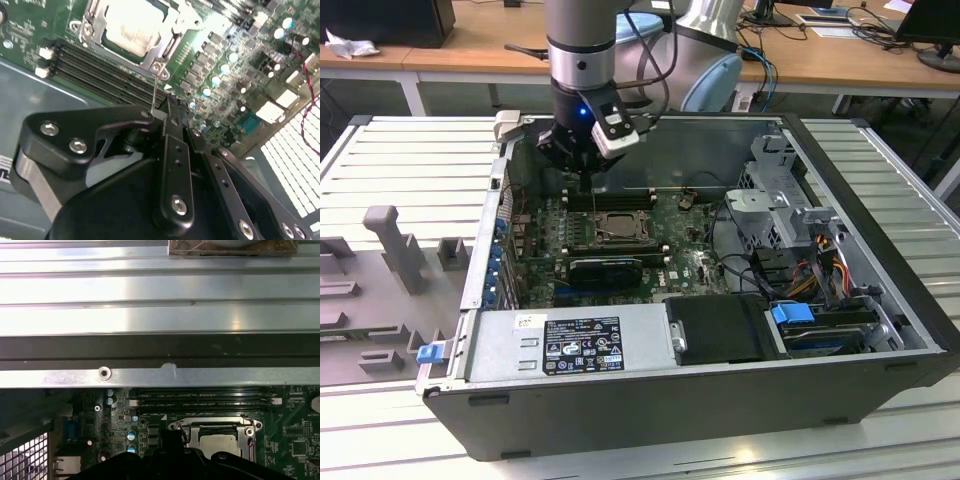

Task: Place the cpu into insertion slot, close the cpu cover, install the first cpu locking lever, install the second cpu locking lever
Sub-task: 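Install the first cpu locking lever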

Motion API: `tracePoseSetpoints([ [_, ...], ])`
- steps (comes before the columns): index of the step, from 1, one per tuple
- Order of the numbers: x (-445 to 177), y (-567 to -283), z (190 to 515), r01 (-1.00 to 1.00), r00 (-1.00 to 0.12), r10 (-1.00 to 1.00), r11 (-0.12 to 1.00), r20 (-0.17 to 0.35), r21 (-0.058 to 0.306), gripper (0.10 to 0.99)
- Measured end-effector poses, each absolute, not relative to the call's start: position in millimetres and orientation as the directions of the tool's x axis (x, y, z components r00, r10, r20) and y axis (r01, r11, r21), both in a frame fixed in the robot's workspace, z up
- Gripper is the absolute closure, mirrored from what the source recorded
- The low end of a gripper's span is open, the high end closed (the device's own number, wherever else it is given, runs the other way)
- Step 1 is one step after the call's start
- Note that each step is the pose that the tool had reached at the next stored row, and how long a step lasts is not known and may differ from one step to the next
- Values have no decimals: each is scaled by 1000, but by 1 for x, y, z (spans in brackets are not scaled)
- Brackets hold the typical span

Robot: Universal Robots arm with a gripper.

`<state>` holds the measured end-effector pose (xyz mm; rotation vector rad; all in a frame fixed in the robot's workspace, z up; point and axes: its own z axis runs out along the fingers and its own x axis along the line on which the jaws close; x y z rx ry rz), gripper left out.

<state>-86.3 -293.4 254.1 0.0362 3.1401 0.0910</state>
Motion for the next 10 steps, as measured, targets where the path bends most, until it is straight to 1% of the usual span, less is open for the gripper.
tracePoseSetpoints([
  [10, -79, -293, 252, 23, -1000, 23, 998, 1, 58, 980],
])
